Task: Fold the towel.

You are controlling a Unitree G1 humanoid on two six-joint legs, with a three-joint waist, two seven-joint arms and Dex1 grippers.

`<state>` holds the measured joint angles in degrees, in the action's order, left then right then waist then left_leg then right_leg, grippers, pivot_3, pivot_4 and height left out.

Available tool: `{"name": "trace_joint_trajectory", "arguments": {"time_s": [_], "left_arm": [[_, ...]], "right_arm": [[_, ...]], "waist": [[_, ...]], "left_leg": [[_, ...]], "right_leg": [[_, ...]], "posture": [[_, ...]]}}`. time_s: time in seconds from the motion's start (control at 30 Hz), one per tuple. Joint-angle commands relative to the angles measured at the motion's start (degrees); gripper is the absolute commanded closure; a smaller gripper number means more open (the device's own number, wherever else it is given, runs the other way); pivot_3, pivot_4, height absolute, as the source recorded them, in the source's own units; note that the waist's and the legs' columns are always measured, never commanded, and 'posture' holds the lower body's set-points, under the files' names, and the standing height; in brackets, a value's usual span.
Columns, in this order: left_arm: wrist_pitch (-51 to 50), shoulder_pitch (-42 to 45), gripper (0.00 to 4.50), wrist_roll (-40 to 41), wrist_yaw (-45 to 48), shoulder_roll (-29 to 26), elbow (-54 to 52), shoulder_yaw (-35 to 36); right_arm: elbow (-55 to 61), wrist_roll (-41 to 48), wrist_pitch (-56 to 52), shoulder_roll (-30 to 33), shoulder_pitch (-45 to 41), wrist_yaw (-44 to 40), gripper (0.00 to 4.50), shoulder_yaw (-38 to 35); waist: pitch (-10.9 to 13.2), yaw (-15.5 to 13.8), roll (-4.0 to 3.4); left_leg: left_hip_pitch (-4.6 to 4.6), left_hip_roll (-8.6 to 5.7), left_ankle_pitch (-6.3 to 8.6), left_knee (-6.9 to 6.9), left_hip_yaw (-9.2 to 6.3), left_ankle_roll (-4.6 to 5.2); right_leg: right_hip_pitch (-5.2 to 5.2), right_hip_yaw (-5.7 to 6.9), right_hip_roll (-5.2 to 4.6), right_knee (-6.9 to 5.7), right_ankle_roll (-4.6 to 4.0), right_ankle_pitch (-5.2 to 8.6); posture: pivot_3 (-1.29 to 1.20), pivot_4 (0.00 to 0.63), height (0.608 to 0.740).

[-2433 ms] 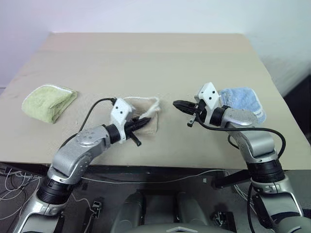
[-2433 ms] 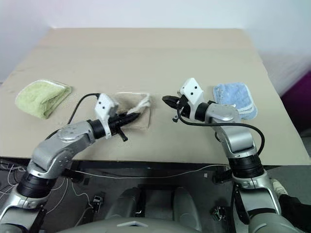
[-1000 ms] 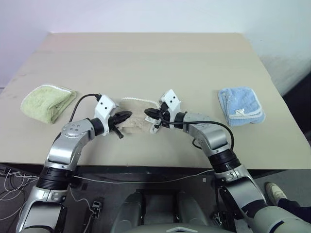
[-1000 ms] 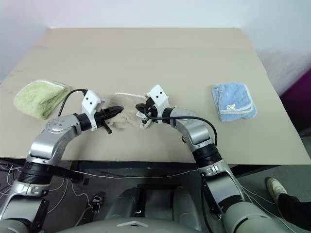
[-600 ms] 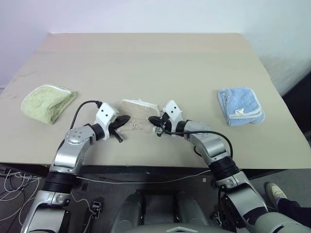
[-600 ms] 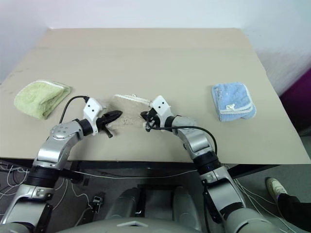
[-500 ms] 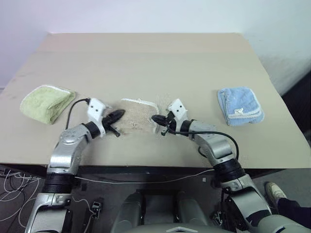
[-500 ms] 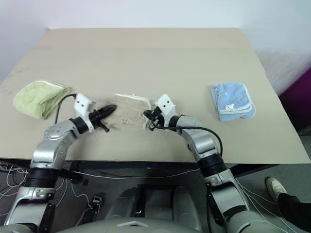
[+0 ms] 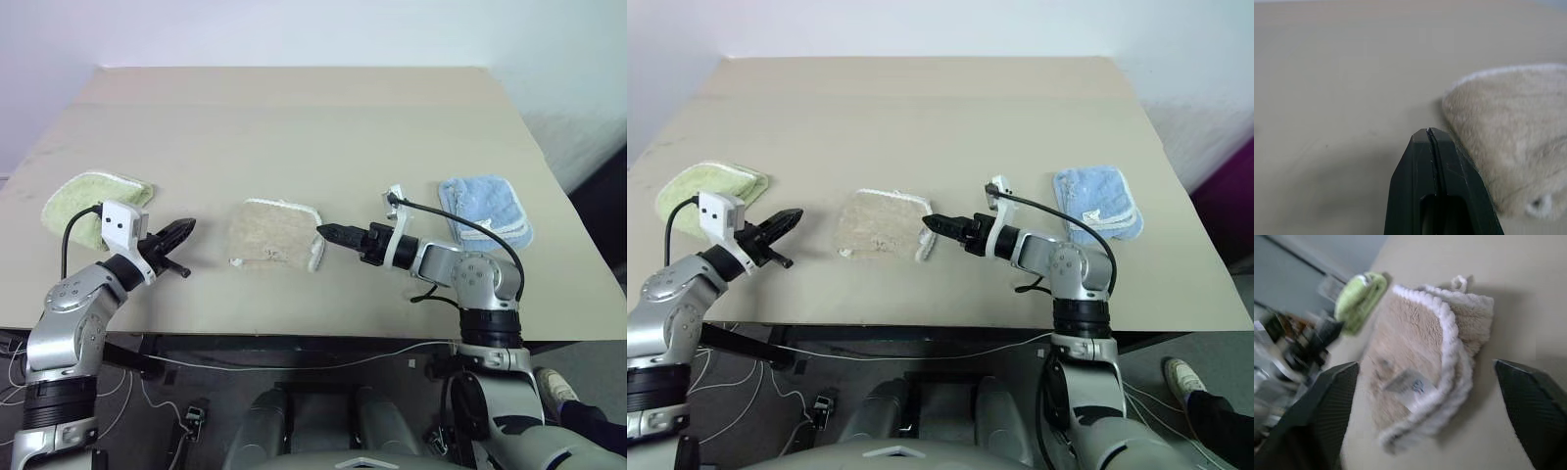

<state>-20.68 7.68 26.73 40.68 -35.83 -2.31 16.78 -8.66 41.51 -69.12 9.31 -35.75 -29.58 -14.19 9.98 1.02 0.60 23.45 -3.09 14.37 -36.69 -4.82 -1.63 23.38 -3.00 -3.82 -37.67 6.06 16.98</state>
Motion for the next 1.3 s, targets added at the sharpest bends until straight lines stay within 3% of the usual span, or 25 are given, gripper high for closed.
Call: {"name": "trace_joint_trajectory", "arguments": {"time_s": [0.03, 0.4, 0.83, 0.93, 1.3], "left_arm": [[1.4, -2.3, 4.5, 0.0, 2.4, -1.3, -3.3, 0.4], [0.9, -3.4, 4.5, 1.4, 2.6, -0.4, -5.1, 1.8], [0.1, -5.8, 4.5, 2.8, 2.2, 1.0, -8.3, 1.7], [-0.1, -6.2, 4.5, 3.2, 2.3, 1.3, -8.8, 1.8], [-0.4, -5.6, 4.5, 3.9, 2.4, 1.5, -8.8, 0.8]], "right_arm": [[-3.4, 0.7, -2.0, -1.2, -2.4, 2.4, 0.04, -0.7], [-12.8, -2.8, -0.4, -5.0, -7.5, 2.0, 0.04, 5.8], [-21.2, -3.9, 0.2, -12.5, -13.8, 4.2, 0.04, 4.0], [-22.1, -3.3, 0.1, -12.5, -14.2, 4.9, 0.67, 2.1], [-17.4, 0.5, -2.9, -12.9, -12.5, 7.8, 4.48, -4.3]], "waist": [[0.0, 0.1, -0.01], [-0.1, 2.0, 0.06], [-0.1, 2.9, 0.06], [-0.1, 3.0, 0.06], [-0.1, 2.9, 0.06]], "left_leg": [[0.0, 0.0, 0.0, 0.03, 0.02, 0.0], [-0.12, 0.04, -0.05, 0.23, 0.03, -0.08], [-0.11, 0.11, -0.11, 0.49, 0.15, -0.18], [-0.11, 0.12, -0.12, 0.5, 0.15, -0.18], [-0.09, 0.11, -0.12, 0.5, 0.15, -0.18]], "right_leg": [[0.01, -0.01, -0.01, 0.01, 0.0, 0.0], [0.04, -0.04, 0.04, -0.03, -0.03, -0.02], [0.29, -0.18, 0.12, -0.13, -0.08, 0.01], [0.31, -0.18, 0.13, -0.15, -0.09, 0.01], [0.31, -0.18, 0.12, -0.15, -0.09, 0.01]], "posture": [[0.0, 0.15, 0.74], [0.0, 0.15, 0.74], [0.0, 0.15, 0.74], [0.0, 0.15, 0.74], [0.0, 0.15, 0.74]]}}
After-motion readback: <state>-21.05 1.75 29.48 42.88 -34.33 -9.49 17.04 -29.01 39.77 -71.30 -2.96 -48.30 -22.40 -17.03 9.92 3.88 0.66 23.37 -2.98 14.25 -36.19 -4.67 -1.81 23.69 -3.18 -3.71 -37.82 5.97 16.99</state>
